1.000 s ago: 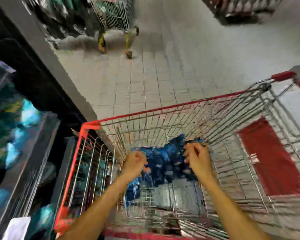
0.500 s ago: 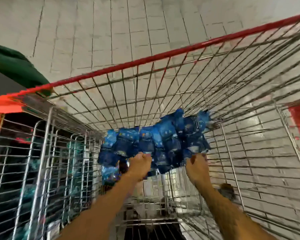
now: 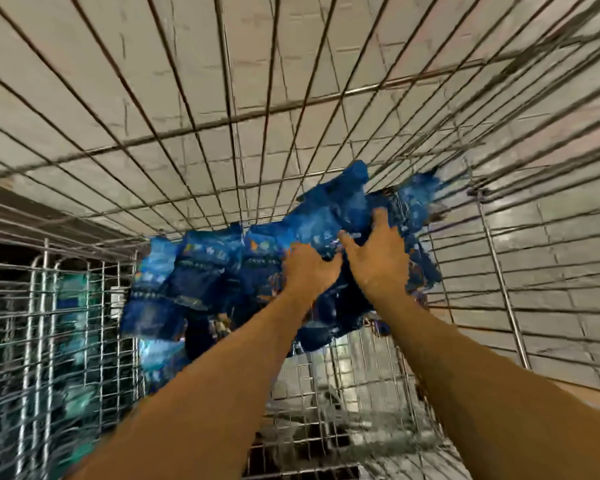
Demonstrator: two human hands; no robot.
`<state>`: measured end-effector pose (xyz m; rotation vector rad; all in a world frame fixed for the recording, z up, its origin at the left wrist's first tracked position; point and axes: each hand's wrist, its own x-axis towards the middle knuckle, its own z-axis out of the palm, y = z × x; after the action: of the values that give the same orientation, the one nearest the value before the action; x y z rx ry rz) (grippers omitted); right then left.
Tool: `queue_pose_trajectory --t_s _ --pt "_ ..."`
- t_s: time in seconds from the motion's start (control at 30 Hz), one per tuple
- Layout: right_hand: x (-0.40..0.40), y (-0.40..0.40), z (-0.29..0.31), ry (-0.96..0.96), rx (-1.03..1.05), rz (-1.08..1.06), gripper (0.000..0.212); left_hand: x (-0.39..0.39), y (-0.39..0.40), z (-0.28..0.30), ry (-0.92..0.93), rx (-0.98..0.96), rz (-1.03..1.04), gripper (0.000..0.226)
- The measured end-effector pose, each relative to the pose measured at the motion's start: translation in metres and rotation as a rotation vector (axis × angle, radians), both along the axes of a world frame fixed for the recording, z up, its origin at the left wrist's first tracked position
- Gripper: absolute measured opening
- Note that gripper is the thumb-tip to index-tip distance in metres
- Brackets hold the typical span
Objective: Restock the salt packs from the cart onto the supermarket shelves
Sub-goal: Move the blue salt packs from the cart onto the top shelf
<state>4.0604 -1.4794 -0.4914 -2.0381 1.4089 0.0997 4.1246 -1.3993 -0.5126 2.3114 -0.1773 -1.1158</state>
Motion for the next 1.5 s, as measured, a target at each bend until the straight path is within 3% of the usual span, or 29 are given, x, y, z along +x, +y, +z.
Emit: queue_pose_trajectory --t_s 0.13,0.23,0.33,0.5,0.6,0.7,0.8,0.83,0.93,1.03,1.13,1.23,1.33,1.43,1.5 --pt "0.004 0.005 -0.013 0.041 -0.144 -0.007 0.054 0.003 -0.003 -0.013 -0.018 -0.009 0.069 0.055" --pt "0.01 0.004 -0.021 0.065 -0.188 -0.014 0.054 0.005 -0.008 -0.019 0.112 -0.073 0.246 0.035" --pt "0.015 0.004 -0.024 -0.025 -0.184 -0.066 0.047 0.001 -0.007 -0.021 0.189 -0.138 0.453 0.023" --pt "0.004 -0.002 -0.016 -0.179 -0.186 -0.04 0.04 0.004 0.007 -0.006 0.311 -0.245 0.605 0.023" --pt "-0.009 -0.004 -0.004 -0.362 -0.036 -0.073 0.036 0.006 0.025 0.01 0.351 -0.268 0.584 0.02" --pt "-0.023 0.003 0.016 -0.556 0.246 -0.178 0.031 0.006 0.048 0.03 0.331 -0.333 0.543 0.035" --pt "-0.041 0.013 0.039 -0.667 0.589 -0.349 0.027 0.007 0.075 0.064 0.371 -0.325 0.613 0.059" --pt "-0.047 0.018 0.048 -0.688 0.702 -0.412 0.034 0.008 0.083 0.075 0.397 -0.318 0.64 0.065" --pt "-0.066 0.036 0.078 -0.678 0.903 -0.53 0.078 0.009 0.107 0.119 0.435 -0.313 0.695 0.056" --pt "-0.081 0.057 0.12 -0.645 0.93 -0.448 0.082 0.009 0.134 0.162 0.413 -0.303 0.697 0.091" --pt "-0.088 0.073 0.176 -0.634 0.897 -0.402 0.093 0.005 0.161 0.222 0.418 -0.303 0.659 0.1" --pt "-0.088 0.092 0.234 -0.641 0.878 -0.353 0.103 0.0 0.186 0.281 0.393 -0.385 0.626 0.094" --pt "-0.09 0.111 0.297 -0.675 0.828 -0.279 0.081 -0.005 0.206 0.345 0.327 -0.423 0.587 0.085" --pt "-0.092 0.125 0.357 -0.723 0.743 -0.226 0.062 -0.006 0.224 0.4 0.206 -0.465 0.59 0.061" --pt "-0.094 0.133 0.393 -0.756 0.722 -0.186 0.06 -0.005 0.237 0.435 0.127 -0.511 0.605 0.069"
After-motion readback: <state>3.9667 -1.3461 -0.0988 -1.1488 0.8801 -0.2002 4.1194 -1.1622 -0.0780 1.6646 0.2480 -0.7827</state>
